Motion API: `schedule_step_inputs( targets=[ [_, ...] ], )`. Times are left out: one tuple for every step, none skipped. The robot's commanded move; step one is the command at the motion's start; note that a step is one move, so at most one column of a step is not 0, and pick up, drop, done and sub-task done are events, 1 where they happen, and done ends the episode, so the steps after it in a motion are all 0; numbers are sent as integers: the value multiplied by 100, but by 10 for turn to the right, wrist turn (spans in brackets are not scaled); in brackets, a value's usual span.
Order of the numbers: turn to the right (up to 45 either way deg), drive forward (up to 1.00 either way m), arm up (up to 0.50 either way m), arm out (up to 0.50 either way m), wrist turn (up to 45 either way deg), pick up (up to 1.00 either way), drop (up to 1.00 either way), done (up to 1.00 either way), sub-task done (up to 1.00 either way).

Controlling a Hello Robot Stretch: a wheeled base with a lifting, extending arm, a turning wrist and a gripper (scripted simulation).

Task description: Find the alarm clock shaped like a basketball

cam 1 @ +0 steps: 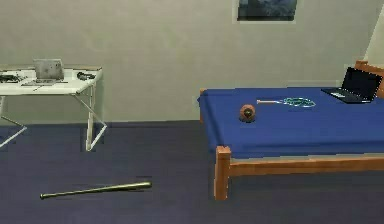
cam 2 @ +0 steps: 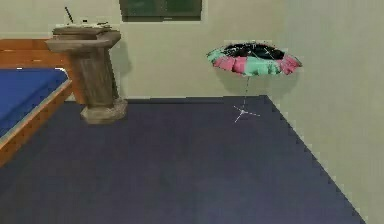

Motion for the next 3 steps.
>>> schedule_step_inputs(
  targets=[
    [0, 65, 0, 0, 0, 0, 0, 0, 0],
    [240, 0, 0, 0, 0, 0, 0, 0, 0],
    [0, 0, 0, 0, 0, 0, 0, 100, 0]
  ],
)
